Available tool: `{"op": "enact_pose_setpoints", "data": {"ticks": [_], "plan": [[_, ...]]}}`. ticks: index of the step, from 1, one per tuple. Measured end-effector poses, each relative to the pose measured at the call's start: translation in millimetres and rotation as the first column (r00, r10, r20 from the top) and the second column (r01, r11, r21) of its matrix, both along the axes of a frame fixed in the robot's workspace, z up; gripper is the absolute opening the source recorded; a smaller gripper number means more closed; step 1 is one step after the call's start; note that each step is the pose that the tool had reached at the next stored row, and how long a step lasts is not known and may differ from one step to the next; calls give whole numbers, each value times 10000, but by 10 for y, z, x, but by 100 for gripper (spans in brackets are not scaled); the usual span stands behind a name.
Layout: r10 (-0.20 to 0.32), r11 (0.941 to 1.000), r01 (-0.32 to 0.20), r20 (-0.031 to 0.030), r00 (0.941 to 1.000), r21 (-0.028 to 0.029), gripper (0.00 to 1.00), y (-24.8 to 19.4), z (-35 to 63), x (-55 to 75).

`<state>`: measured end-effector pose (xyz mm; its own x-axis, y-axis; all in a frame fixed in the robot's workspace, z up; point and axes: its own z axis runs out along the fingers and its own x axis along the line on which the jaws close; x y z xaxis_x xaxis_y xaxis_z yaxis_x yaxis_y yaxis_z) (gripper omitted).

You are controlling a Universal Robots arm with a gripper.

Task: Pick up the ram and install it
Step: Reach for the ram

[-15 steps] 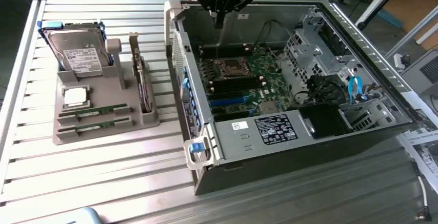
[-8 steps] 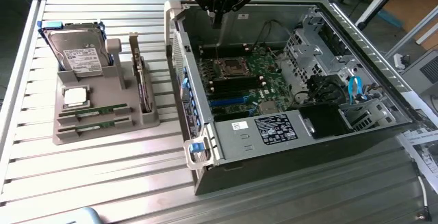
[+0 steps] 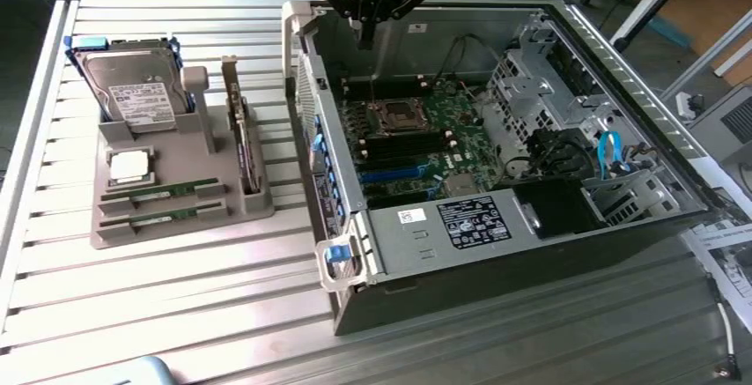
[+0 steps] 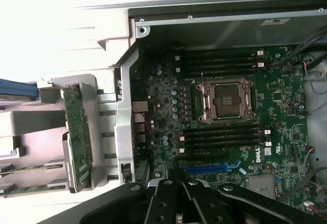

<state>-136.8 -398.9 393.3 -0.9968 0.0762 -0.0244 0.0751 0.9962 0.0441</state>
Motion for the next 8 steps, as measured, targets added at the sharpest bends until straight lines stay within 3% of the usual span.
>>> {"op": "enact_pose_setpoints", "data": {"ticks": [8], "plan": [[0,10000,0,1,10000,1,11,0,-1,-100]]}}
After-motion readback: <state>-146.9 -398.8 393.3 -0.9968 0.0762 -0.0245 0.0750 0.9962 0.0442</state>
